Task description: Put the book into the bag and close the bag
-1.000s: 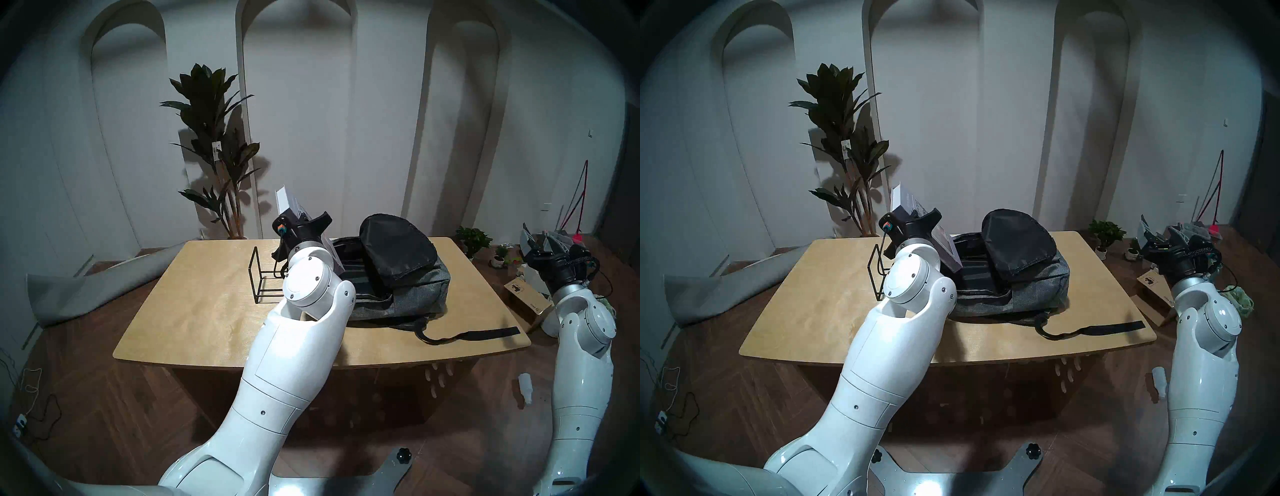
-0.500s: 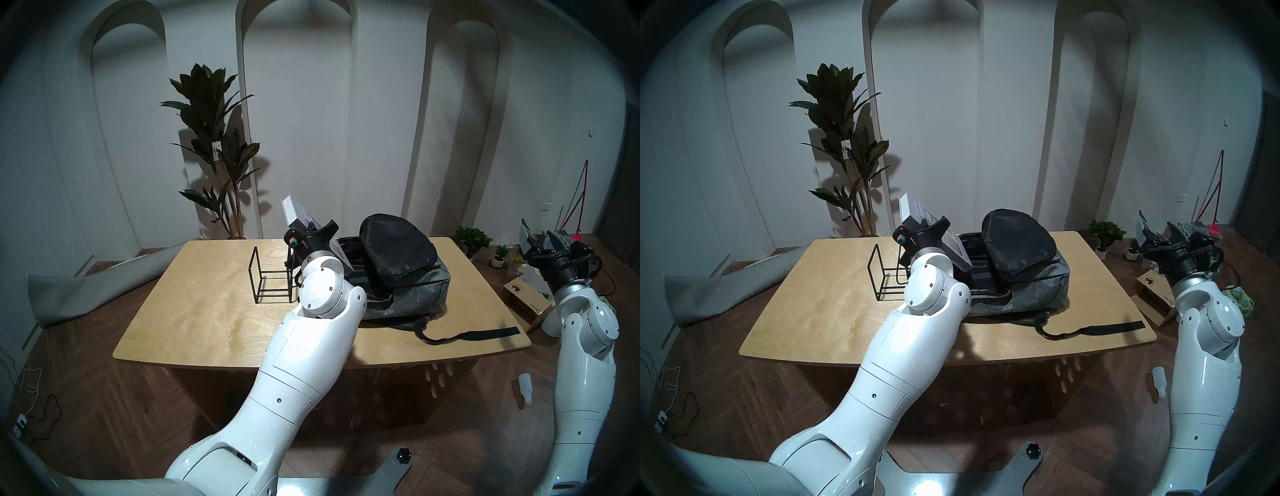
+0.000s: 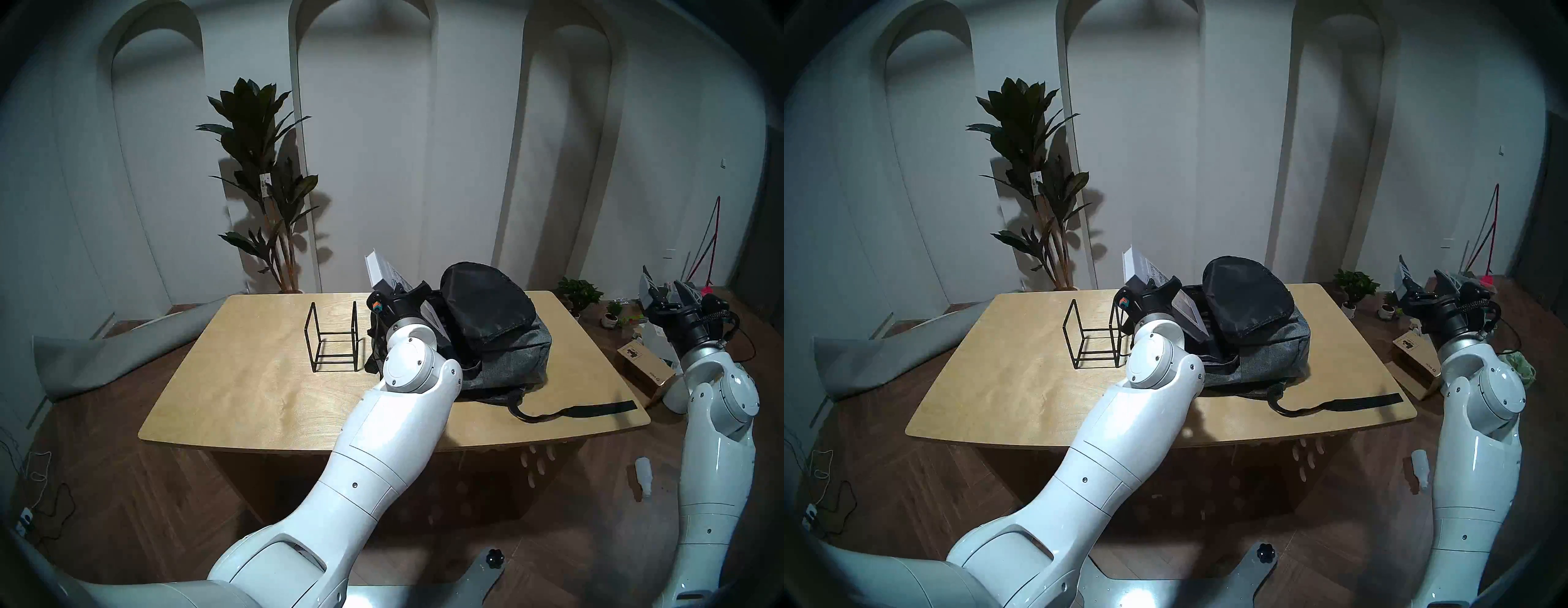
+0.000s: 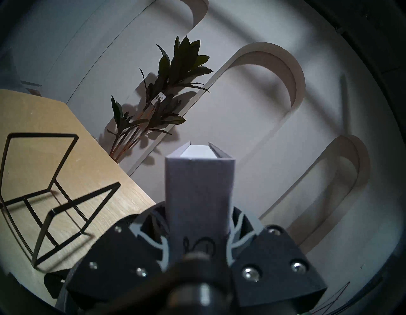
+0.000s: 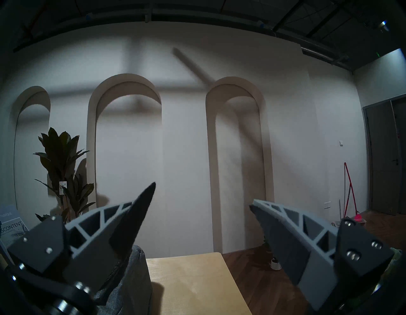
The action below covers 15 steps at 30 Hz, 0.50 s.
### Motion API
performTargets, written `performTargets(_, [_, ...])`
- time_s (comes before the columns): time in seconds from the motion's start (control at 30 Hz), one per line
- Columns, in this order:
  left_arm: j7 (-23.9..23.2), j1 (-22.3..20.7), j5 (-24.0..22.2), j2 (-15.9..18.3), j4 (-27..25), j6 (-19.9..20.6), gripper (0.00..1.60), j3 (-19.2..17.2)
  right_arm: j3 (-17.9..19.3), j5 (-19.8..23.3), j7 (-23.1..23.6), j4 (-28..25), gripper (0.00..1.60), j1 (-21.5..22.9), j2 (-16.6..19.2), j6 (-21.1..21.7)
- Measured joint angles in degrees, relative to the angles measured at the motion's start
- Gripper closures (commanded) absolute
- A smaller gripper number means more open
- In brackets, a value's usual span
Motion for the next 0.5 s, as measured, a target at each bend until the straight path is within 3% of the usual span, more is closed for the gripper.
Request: performTargets(0.5, [-1.8, -3.3, -5.7, -2.5, 9.4, -3.5, 1.60, 1.9, 0.7, -2.0, -0.1, -0.8, 0.00, -0.5, 0.1, -0.7])
